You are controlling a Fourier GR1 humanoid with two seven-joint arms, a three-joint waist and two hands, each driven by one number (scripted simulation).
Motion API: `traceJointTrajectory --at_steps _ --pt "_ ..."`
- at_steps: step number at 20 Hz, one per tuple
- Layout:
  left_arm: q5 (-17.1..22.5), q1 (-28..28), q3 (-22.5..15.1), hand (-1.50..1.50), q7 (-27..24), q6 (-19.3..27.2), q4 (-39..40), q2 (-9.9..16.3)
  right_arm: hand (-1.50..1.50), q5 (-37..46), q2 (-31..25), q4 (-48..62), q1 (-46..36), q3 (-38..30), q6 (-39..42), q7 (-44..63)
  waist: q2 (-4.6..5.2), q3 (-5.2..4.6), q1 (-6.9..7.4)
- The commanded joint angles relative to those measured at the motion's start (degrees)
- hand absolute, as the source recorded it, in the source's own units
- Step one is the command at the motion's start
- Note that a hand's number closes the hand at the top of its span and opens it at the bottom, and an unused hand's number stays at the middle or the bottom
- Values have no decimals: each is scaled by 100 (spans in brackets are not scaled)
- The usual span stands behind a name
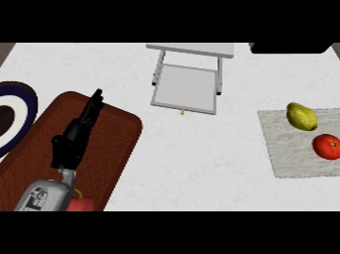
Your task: Pick the tomato from the placemat and place it in the tiered shelf
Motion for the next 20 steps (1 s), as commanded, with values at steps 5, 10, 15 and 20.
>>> traceJointTrajectory --at_steps 5,10,15,20 --pt "-213 -289 -10 0 -53 128 464 -309 -150 509 -980 -643 -145 542 606 1048 -31 -22 -38" --pt "-77 -182 227 0 -47 -14 217 -67 -150 930 -1267 -1665 133 1126 770 2014 -62 -33 -72" --pt "-84 196 73 0 34 -127 -95 -43 -150 1543 -1684 -2328 121 1784 1091 2719 -67 -29 28" --pt "-381 -125 42 0 -33 139 270 -338 -150 1726 -1574 -3326 264 1922 1009 3850 -45 -21 -54"
